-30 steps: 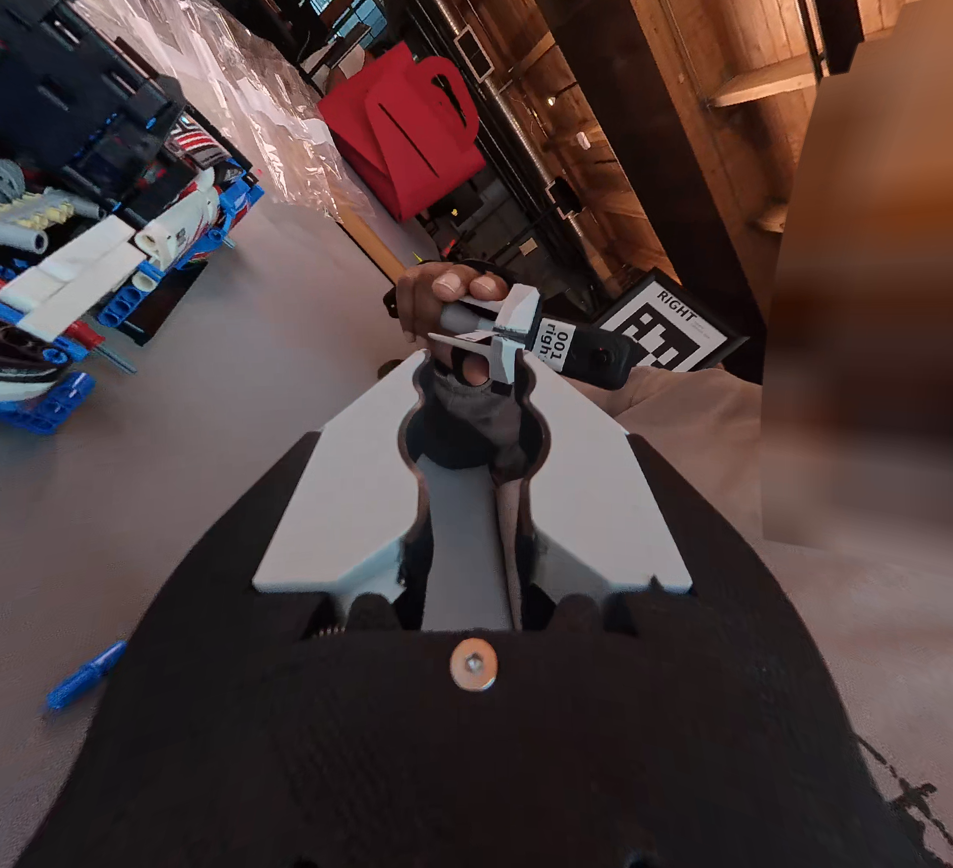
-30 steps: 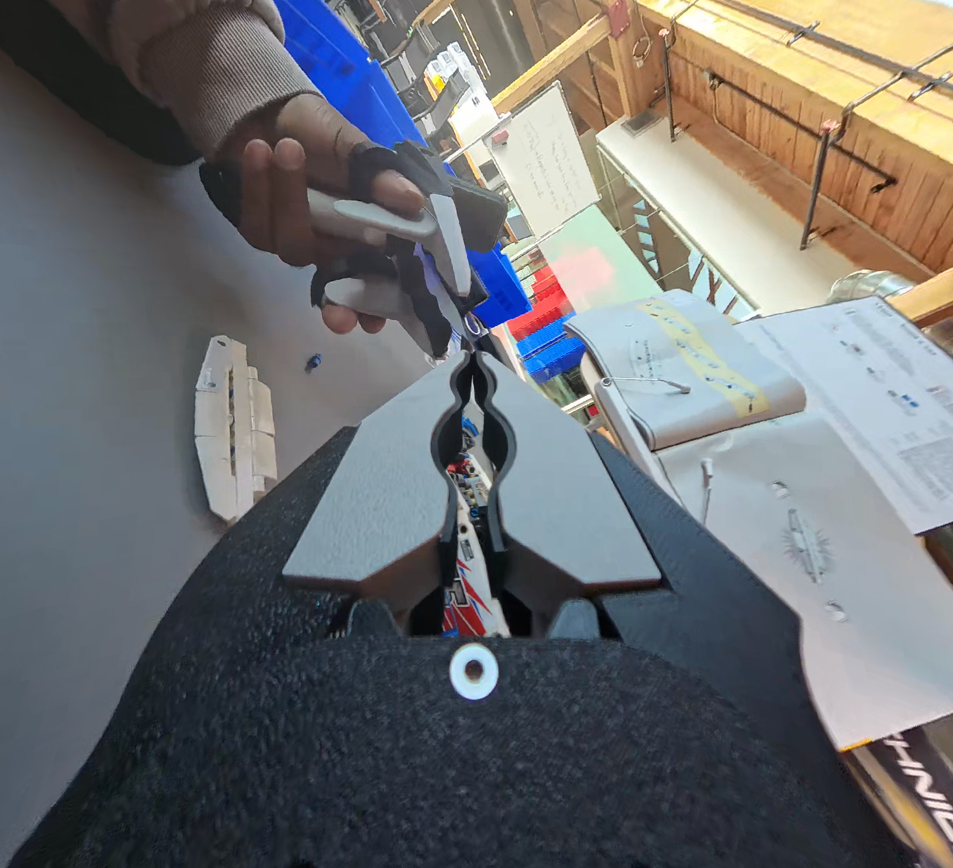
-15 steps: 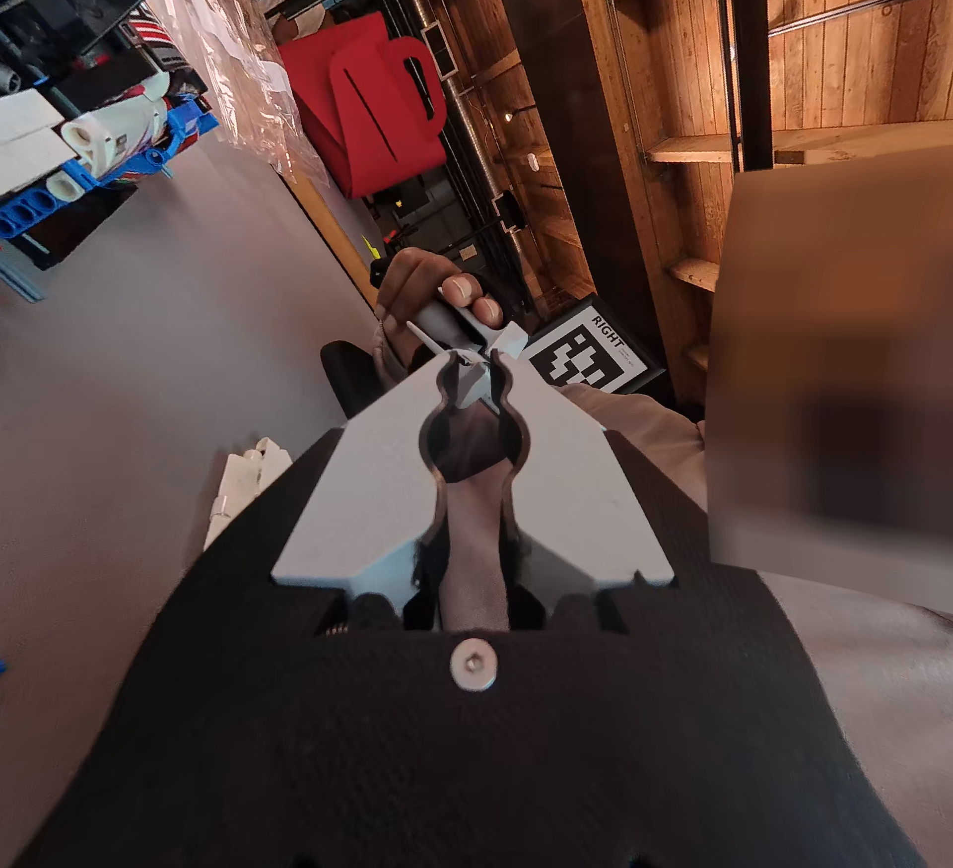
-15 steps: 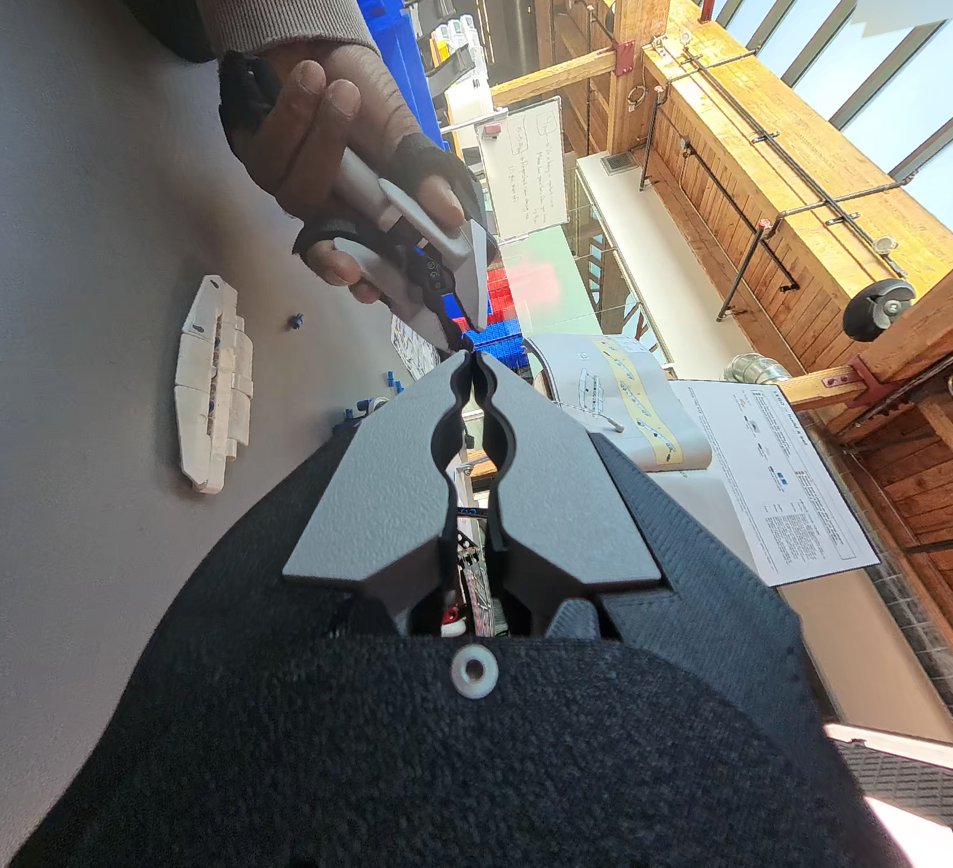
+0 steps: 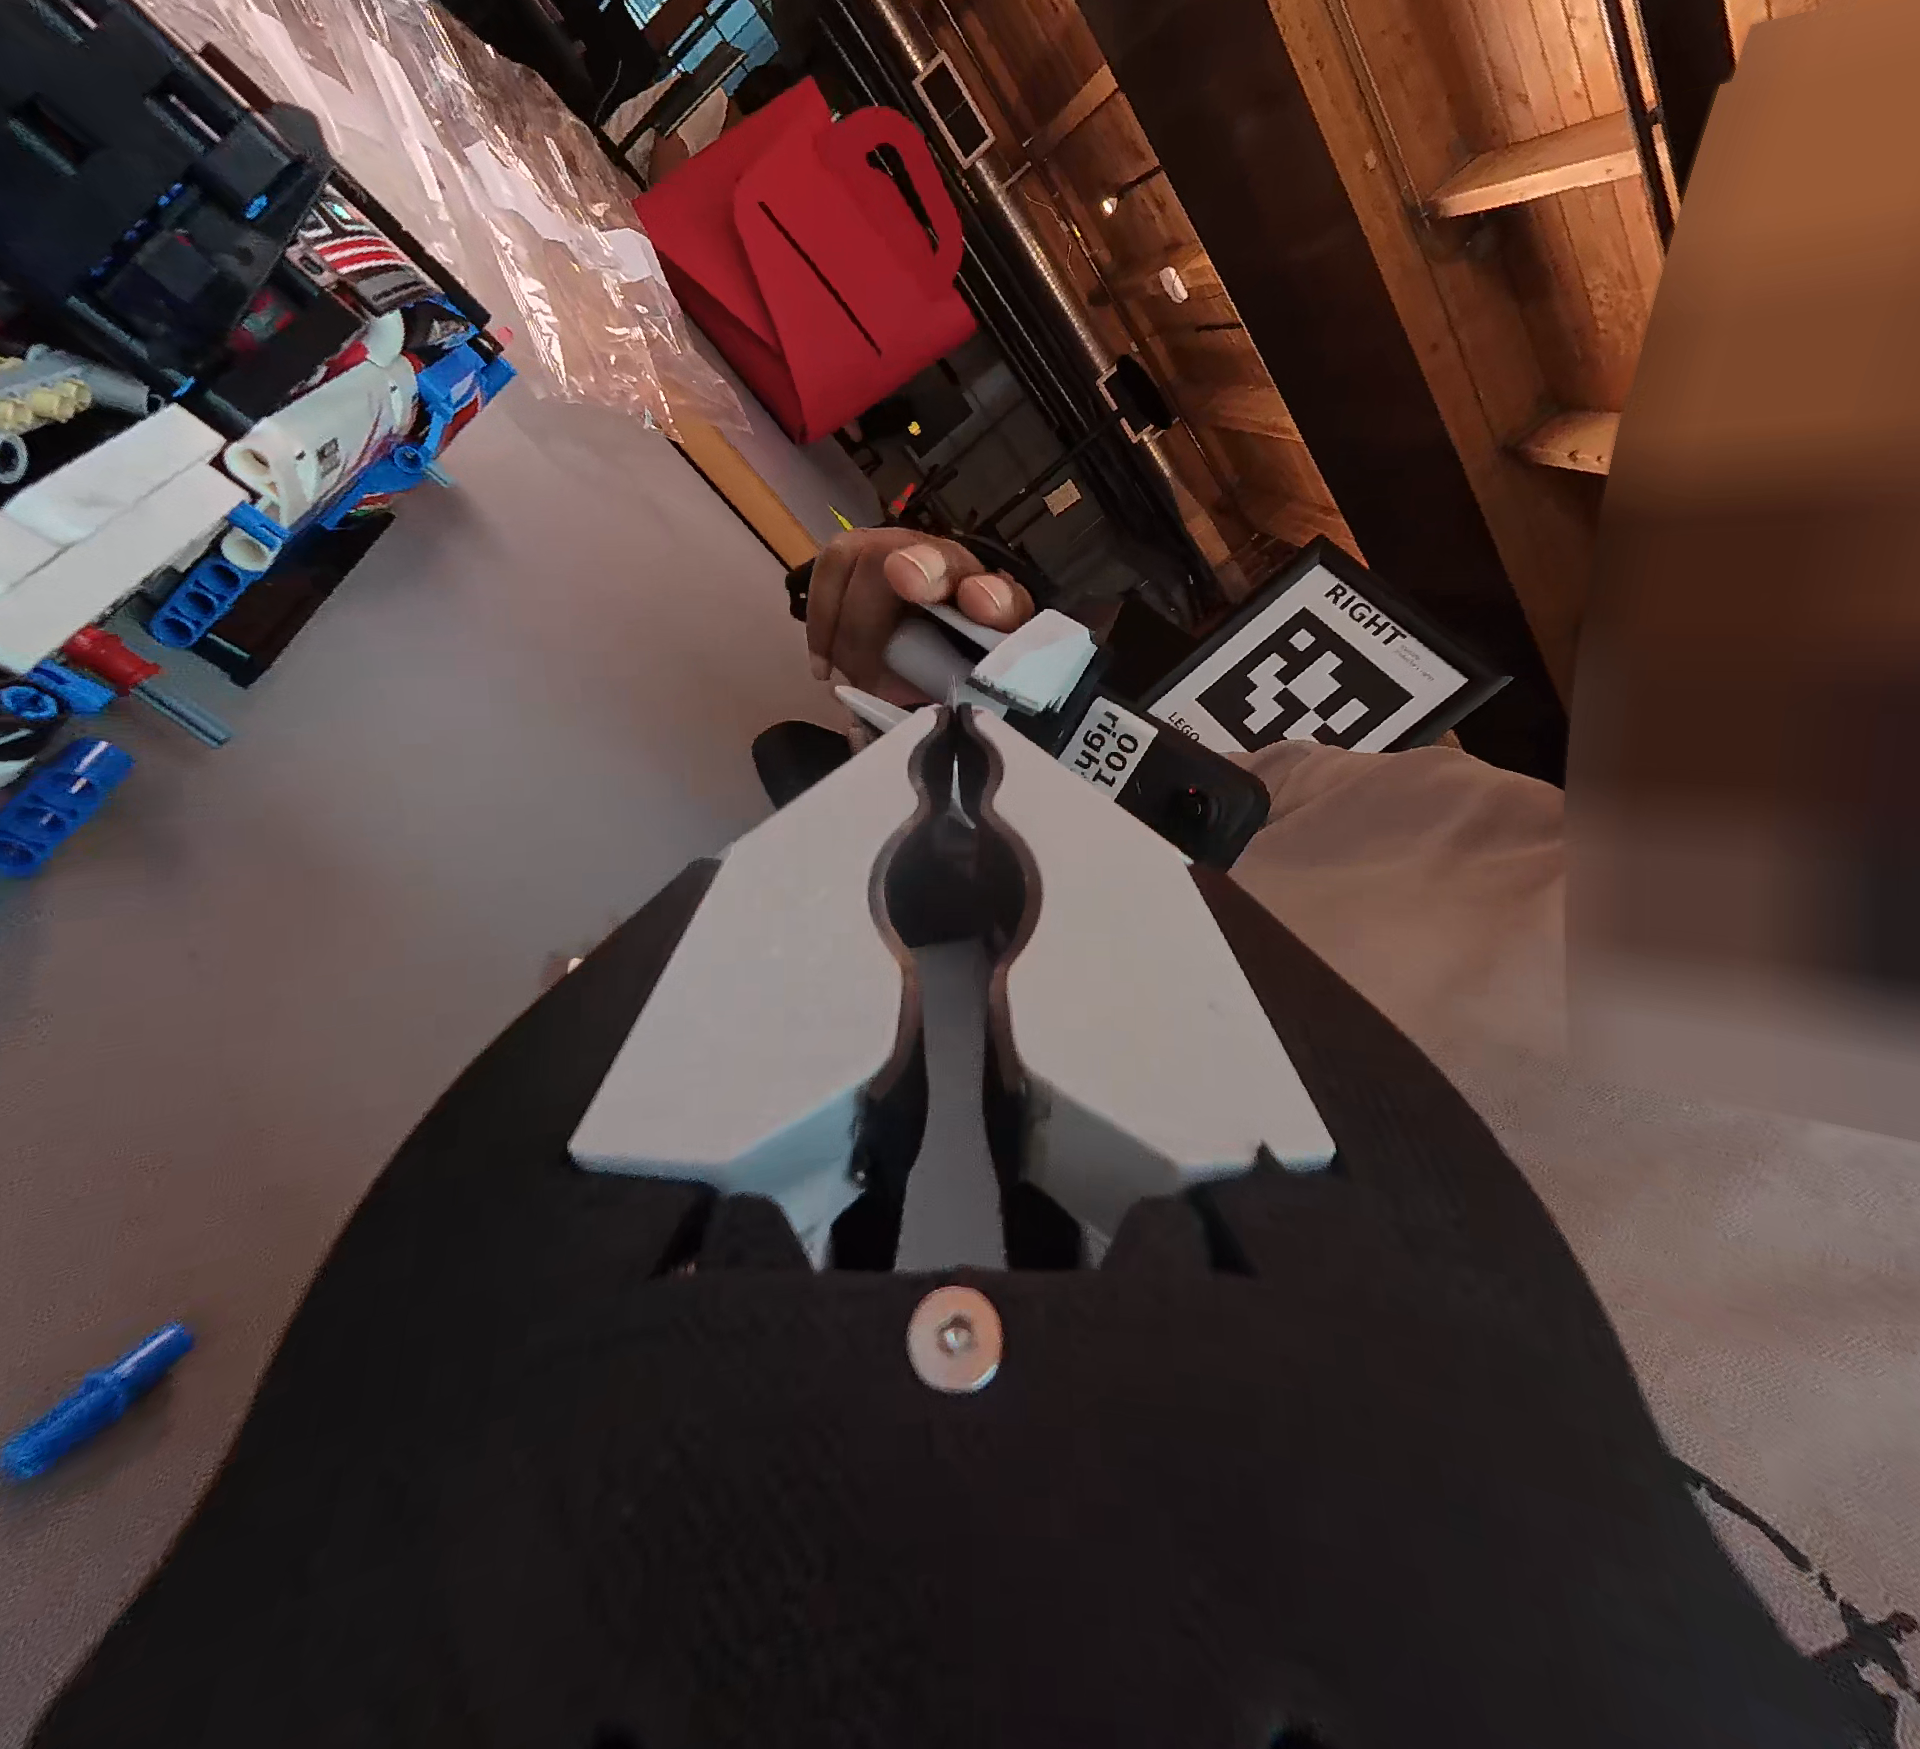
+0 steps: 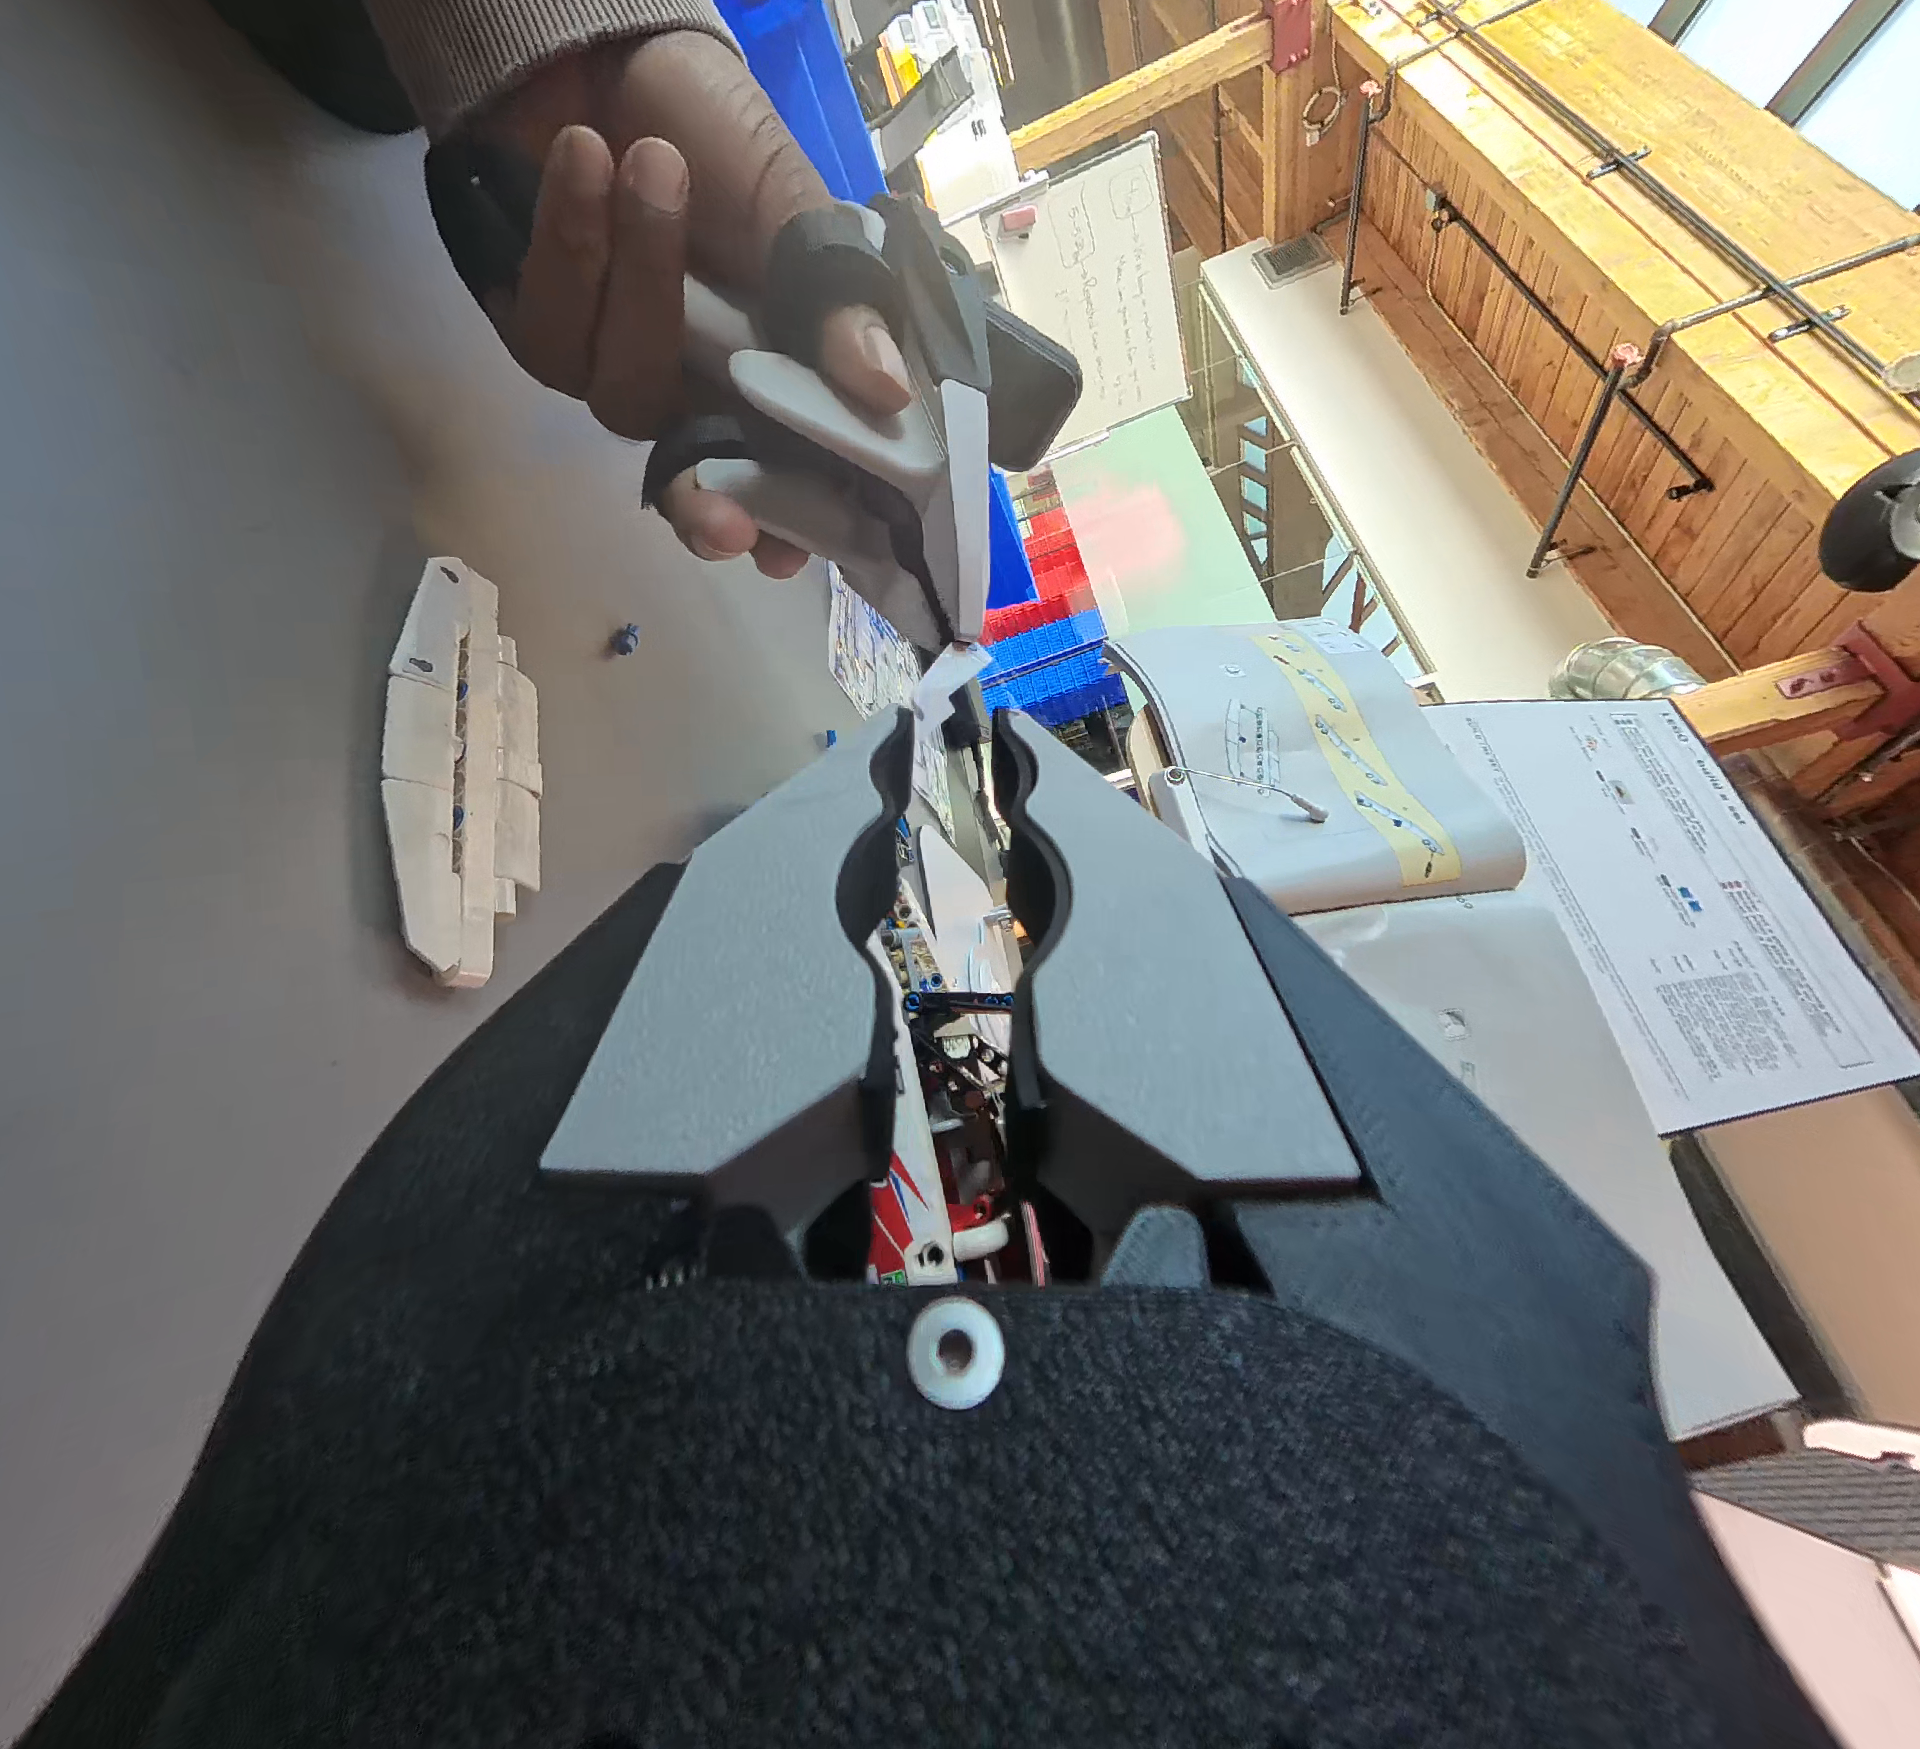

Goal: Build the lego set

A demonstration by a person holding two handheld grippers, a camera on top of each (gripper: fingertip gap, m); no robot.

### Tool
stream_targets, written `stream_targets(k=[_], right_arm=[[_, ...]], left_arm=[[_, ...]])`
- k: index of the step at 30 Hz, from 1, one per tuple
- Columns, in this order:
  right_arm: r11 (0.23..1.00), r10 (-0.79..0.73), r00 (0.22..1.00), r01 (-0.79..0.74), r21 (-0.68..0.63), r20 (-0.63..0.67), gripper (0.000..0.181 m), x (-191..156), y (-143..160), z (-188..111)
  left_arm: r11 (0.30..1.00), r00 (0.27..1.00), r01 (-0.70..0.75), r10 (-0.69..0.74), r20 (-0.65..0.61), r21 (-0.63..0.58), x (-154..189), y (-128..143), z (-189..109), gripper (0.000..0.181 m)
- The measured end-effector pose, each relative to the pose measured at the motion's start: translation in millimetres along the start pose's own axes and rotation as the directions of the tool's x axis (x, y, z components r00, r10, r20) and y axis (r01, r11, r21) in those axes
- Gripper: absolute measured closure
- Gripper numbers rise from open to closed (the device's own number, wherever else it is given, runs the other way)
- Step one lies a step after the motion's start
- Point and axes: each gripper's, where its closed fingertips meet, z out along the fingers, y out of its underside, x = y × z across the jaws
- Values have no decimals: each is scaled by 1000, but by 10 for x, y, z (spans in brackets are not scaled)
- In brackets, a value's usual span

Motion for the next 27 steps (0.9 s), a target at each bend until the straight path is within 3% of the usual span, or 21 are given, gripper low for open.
stream_targets(k=[1,6,8,12,16,18,21,27], right_arm=[[1000,30,1000,-30,1,4,167,7,9,1],[979,203,978,-204,5,53,155,8,72,-7],[924,380,922,-383,24,78,160,54,80,-16],[583,797,581,-812,44,165,168,237,129,-29],[241,932,233,-970,4,277,173,292,84,-19],[139,942,124,-990,-23,312,177,273,48,0],[63,943,44,-997,-46,330,181,246,29,30],[24,939,1,-998,-62,345,181,233,29,31]], left_arm=[[1000,1000,-20,20,8,-1,-1,-2,2,181],[996,996,-81,80,36,37,-1,-71,-24,181],[993,993,-112,109,46,49,7,-105,-49,181],[978,982,-186,183,48,90,82,-168,-53,181],[962,970,-241,235,61,128,132,-217,-55,181],[957,966,-257,251,59,138,156,-224,-44,181],[955,966,-260,255,51,142,183,-212,-16,181],[955,965,-261,257,45,143,205,-193,16,181]])
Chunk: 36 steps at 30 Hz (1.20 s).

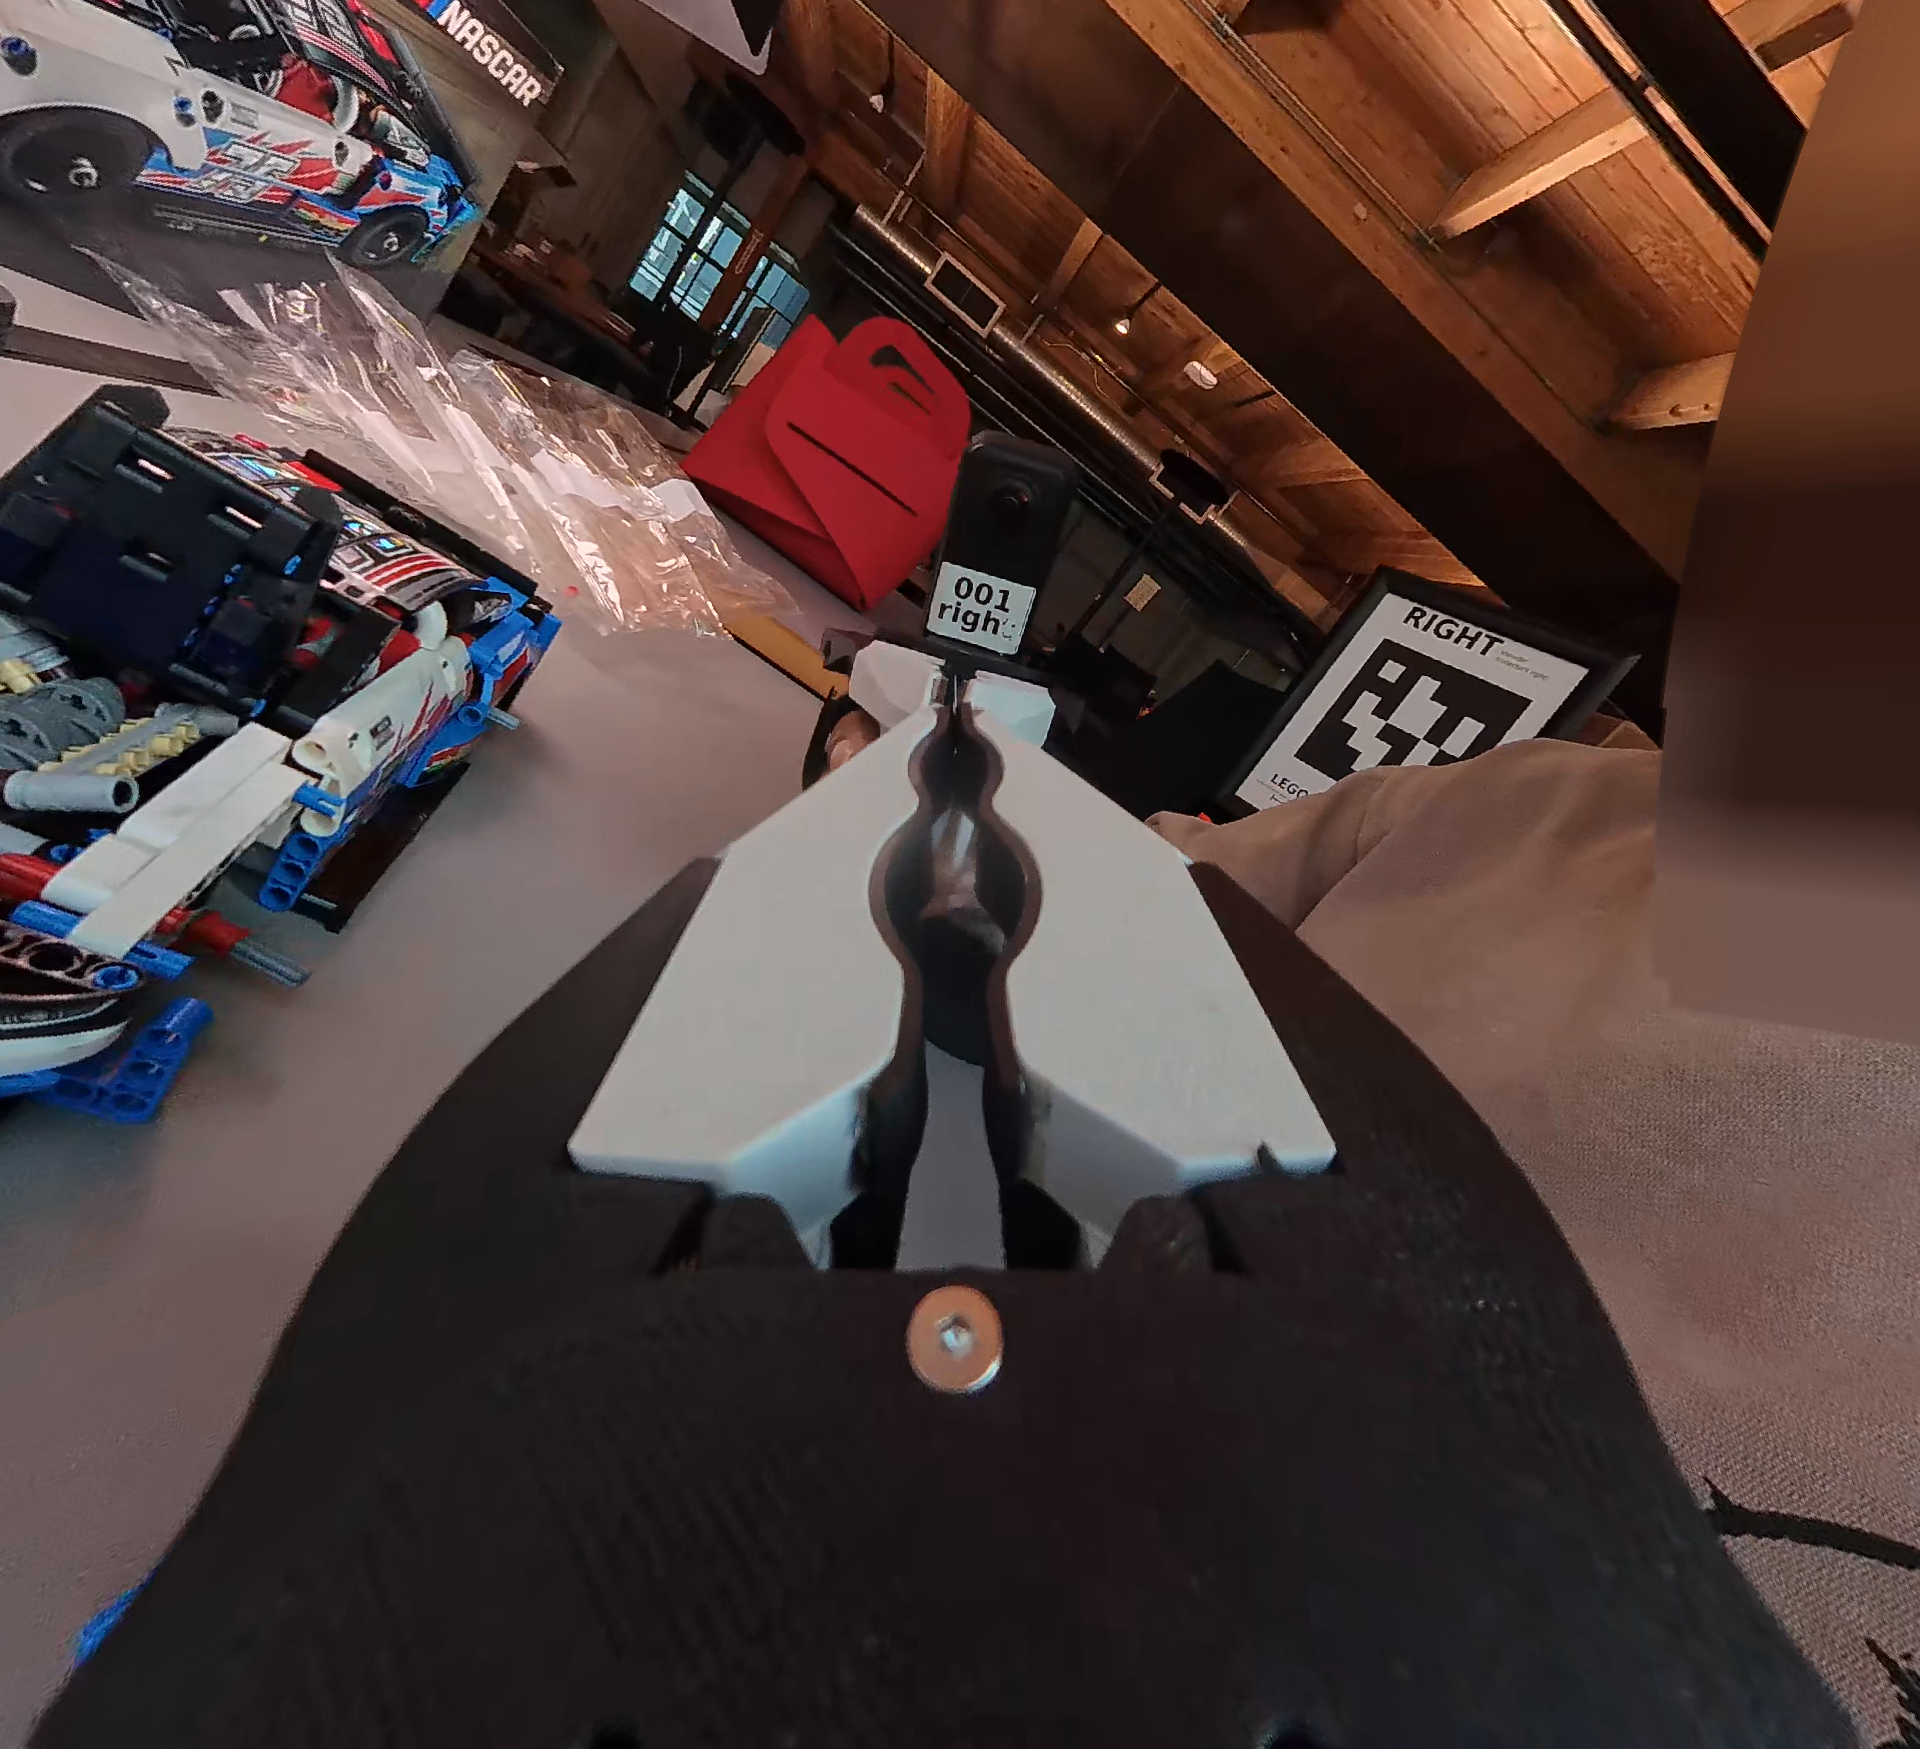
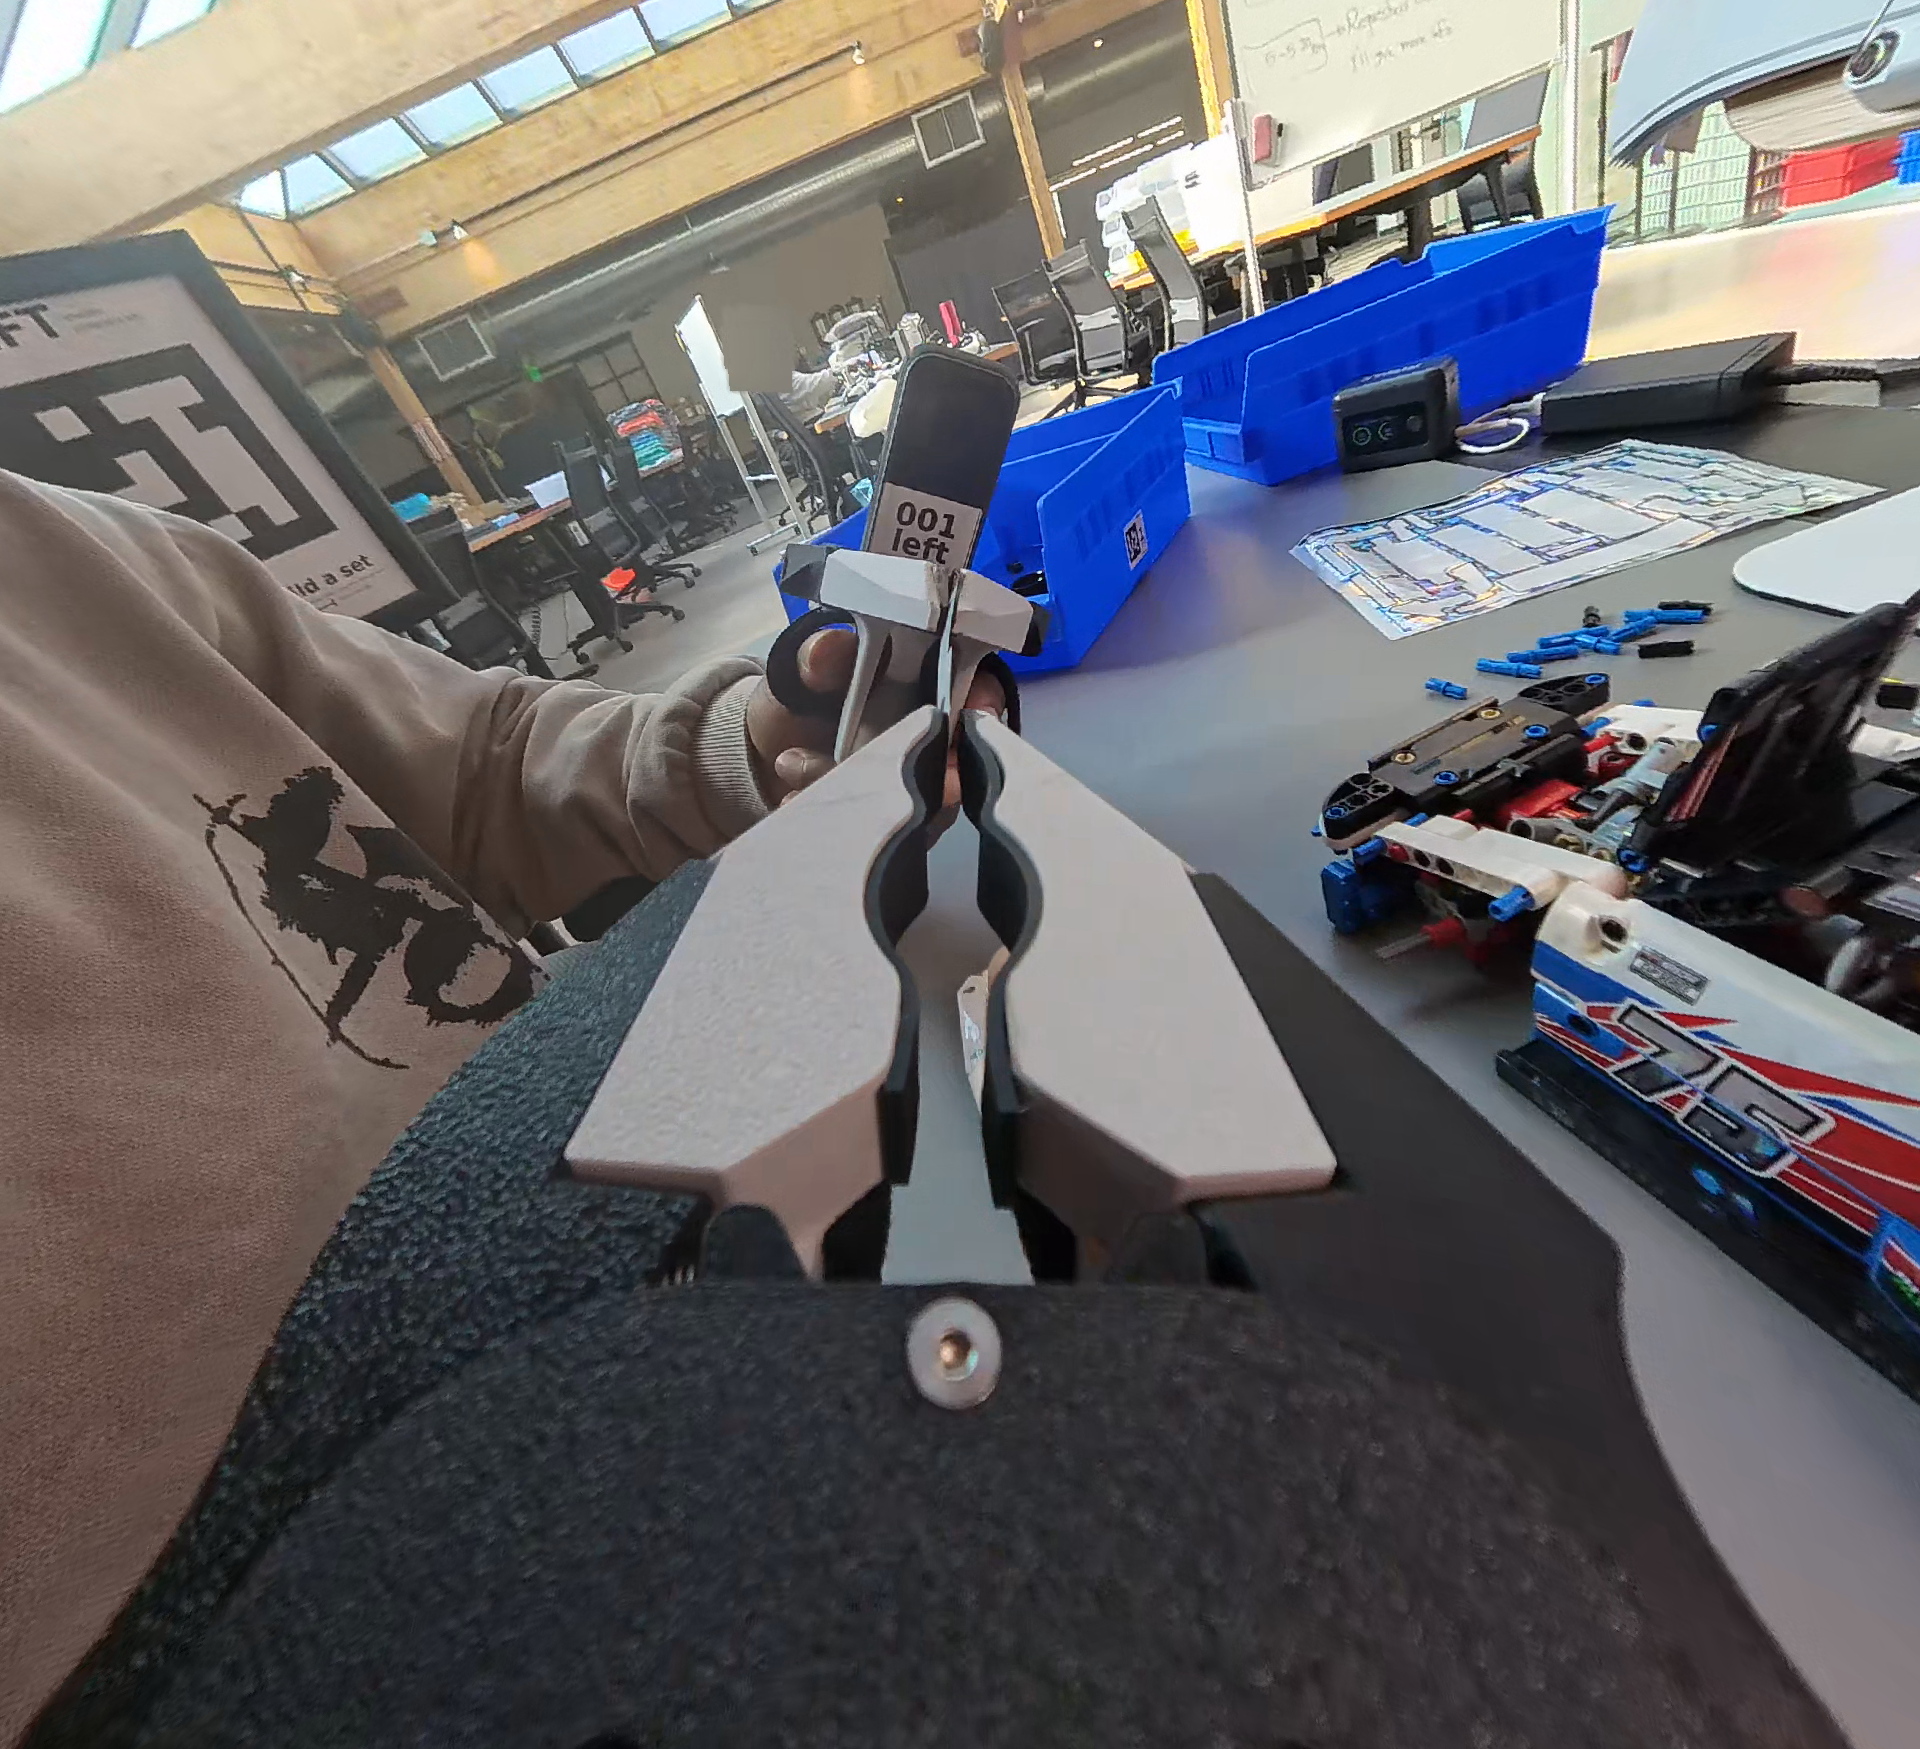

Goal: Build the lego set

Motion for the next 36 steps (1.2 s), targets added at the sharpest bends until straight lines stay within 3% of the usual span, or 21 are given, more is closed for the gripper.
stream_targets(k=[15,24,28,36], right_arm=[[1000,20,1000,-20,-23,21,181,-20,34,3],[986,69,996,-59,-158,63,181,-31,169,-65],[981,80,993,-61,-186,92,181,-66,183,-103],[971,85,991,-60,-233,99,181,-66,280,-104]], left_arm=[[1000,1000,-7,7,5,-25,-6,45,20,181],[956,979,-160,186,87,-246,-93,270,-1,172],[960,984,-98,134,121,-261,-176,281,-44,163],[962,997,-8,28,67,-274,-108,338,-34,173]])
